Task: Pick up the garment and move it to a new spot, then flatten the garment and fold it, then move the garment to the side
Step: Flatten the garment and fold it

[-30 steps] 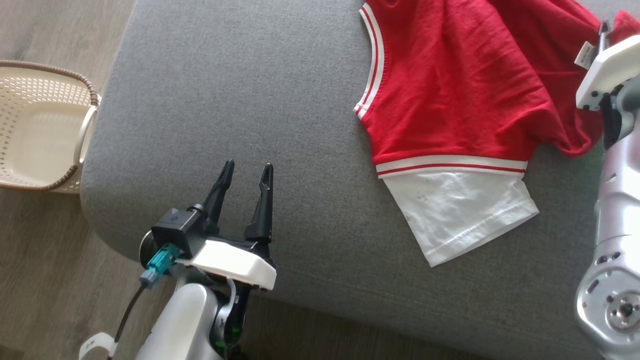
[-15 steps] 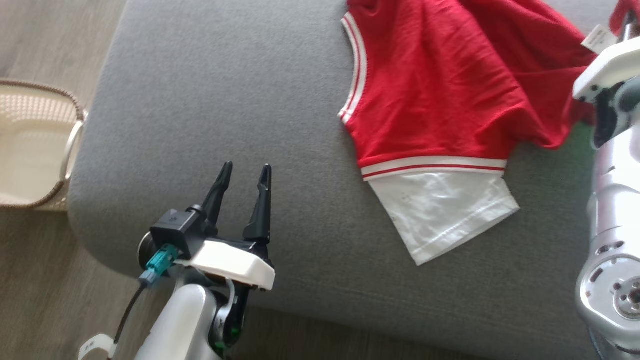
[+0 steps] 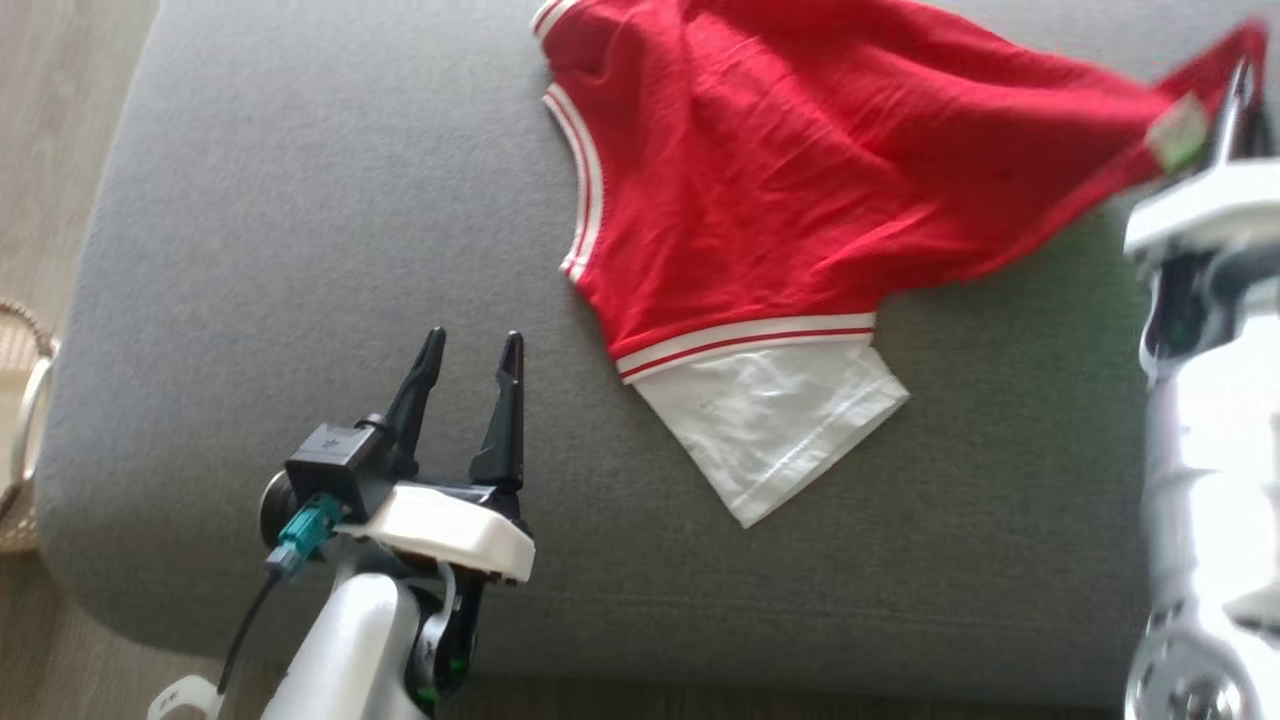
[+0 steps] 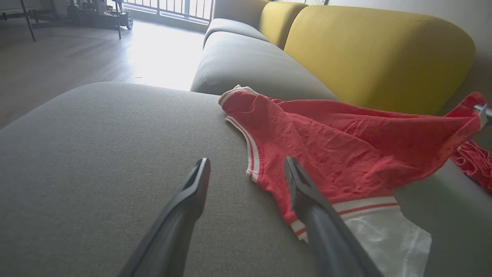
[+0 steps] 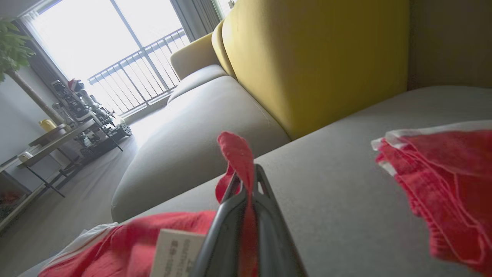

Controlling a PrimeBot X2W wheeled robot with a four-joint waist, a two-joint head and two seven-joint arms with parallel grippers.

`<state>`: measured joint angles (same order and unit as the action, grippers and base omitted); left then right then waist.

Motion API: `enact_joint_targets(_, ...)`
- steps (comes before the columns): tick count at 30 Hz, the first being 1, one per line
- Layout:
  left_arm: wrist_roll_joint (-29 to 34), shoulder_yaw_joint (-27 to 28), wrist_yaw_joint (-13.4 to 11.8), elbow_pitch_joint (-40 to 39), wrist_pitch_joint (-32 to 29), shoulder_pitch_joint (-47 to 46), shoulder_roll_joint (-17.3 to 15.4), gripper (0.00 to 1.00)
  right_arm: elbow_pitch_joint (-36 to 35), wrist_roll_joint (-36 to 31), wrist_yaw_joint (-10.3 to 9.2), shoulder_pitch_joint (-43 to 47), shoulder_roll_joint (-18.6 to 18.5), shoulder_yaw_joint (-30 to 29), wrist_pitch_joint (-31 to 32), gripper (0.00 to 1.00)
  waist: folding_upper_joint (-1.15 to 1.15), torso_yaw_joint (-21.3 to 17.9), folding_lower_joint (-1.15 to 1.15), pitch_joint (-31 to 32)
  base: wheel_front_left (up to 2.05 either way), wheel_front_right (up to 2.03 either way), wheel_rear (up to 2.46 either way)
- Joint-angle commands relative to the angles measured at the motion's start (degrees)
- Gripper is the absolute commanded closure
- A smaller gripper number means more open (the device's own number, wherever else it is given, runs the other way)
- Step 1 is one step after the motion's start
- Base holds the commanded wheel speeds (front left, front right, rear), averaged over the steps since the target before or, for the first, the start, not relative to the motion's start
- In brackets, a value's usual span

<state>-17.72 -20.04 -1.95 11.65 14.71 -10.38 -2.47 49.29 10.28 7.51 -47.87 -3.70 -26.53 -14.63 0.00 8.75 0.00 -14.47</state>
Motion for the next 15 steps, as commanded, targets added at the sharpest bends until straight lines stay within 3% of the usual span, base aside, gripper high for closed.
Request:
enact_joint_targets(1,0.46,2.02,0.14,-1.26,0.29,0.33,-0.41,0.00,-3.12,1.44,-0.02,1.55,0.81,1.65,-0.27,1.00,0.00,-1.52,0.00,1.23,0.00,0.00,0.00)
enact_joint_targets(9,0.61,2.29,0.27,-0.61,0.29,1.48,-0.41,0.00,-11.33,4.66,-0.02,10.82,0.81,-2.70,3.96,1.00,0.00,-2.55,0.00,3.48,0.00,0.00,0.00)
enact_joint_targets(10,0.62,2.39,0.24,-0.56,0.29,1.67,-0.41,0.00,-11.85,5.33,-0.02,12.01,0.81,-2.98,4.32,0.69,0.00,-2.64,0.00,3.71,0.00,0.00,0.00)
enact_joint_targets(13,0.77,2.61,0.30,-0.18,0.29,2.32,-0.41,0.00,-12.07,8.49,-0.02,15.40,0.82,-2.60,5.05,0.04,0.00,-3.04,0.00,4.75,0.00,0.00,0.00)
enact_joint_targets(15,0.87,2.71,0.35,-0.02,0.29,2.60,-0.41,0.00,-11.80,9.67,-0.02,16.48,0.82,-2.06,5.17,0.00,0.00,-3.26,0.00,5.11,0.00,0.00,0.00)
